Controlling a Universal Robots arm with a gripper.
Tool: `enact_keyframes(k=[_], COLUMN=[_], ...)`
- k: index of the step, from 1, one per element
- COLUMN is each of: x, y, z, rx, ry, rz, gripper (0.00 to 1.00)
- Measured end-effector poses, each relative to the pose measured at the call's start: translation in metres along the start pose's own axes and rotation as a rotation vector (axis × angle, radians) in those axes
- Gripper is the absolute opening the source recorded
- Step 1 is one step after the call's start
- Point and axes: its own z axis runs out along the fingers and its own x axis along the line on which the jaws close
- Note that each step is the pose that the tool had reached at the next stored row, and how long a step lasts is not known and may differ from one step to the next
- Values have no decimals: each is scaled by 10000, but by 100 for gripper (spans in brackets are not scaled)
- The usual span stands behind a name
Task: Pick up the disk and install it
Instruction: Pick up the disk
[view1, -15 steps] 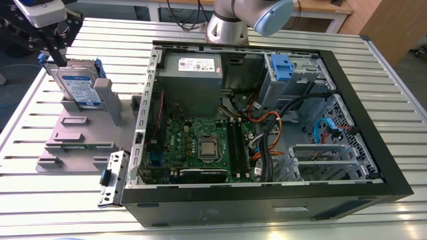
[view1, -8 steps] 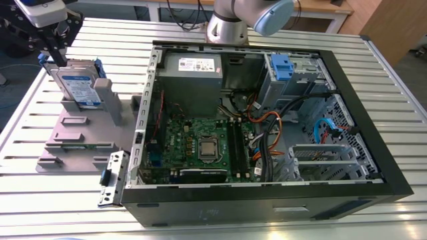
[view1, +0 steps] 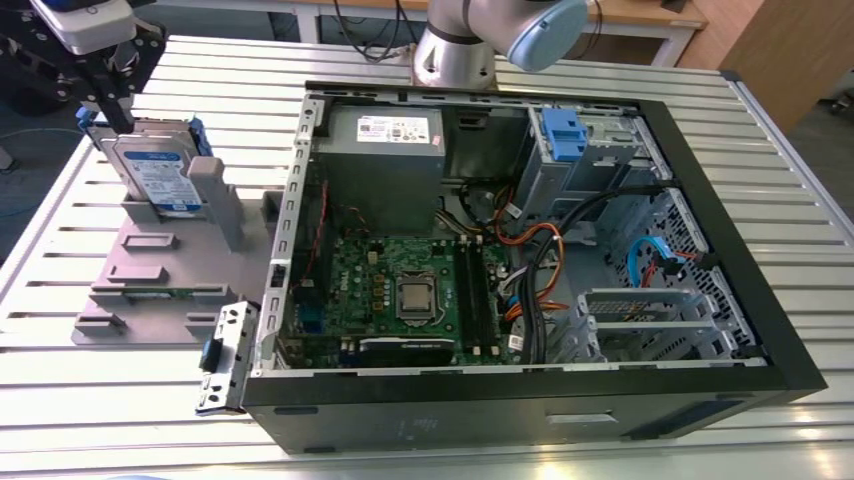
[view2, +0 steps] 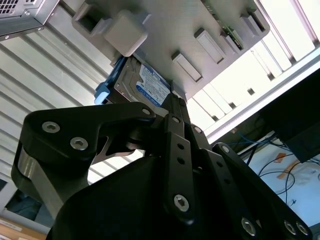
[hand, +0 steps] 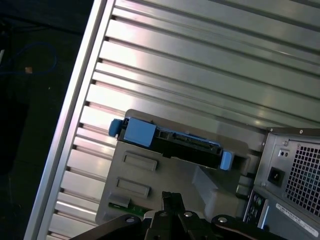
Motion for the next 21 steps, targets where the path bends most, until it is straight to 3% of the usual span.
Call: enact_keyframes(k=[21], x=[0], y=[0], z=[0], rx=[3], ry=[5], rz=[-278], gripper=[11])
